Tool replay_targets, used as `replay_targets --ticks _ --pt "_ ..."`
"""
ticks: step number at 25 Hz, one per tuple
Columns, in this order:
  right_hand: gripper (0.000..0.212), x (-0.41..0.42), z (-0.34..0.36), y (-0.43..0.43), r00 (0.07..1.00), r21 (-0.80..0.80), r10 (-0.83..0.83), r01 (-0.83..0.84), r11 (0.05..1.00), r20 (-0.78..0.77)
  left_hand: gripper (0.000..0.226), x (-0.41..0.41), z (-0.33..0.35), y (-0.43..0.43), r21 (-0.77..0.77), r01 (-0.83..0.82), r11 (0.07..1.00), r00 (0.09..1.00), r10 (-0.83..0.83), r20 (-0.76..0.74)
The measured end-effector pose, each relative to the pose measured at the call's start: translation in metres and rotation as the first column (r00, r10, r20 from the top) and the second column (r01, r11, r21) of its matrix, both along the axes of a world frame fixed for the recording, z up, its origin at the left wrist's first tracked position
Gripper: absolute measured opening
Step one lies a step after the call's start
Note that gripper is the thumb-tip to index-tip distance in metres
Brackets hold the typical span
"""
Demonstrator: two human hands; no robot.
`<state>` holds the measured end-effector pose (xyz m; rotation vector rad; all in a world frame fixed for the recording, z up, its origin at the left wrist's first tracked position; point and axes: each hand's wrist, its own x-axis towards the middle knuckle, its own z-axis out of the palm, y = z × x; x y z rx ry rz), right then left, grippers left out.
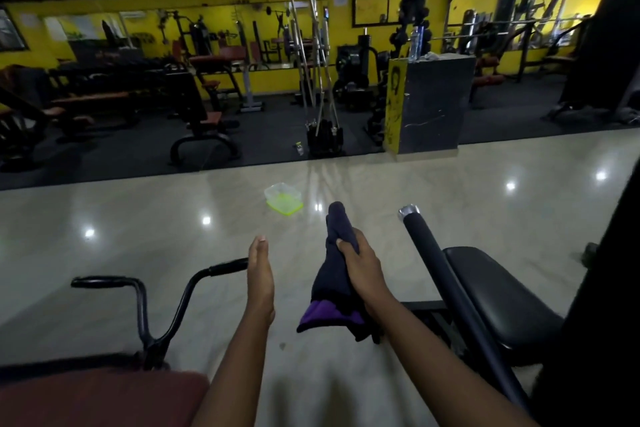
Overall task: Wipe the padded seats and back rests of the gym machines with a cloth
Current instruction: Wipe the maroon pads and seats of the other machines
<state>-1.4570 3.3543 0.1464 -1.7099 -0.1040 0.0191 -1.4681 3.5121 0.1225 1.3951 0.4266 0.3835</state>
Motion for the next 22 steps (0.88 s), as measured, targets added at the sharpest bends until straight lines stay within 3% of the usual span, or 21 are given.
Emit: replay_targets --ticks 11,22 --pt "0.033 0.239 -0.012 0.068 0.994 -0.021 0.114 -0.113 0.993 0.004 0.05 0.23 0.002 0.056 0.006 0.02 1.0 0.999 -0.02 -0.029" --pt "0.035 0.462 -0.026 0.191 0.939 -0.069 0.344 -0.343 0.937 0.002 0.053 0.406 -0.017 0.166 -0.009 -0.213 0.977 0.976 0.213 -0.042"
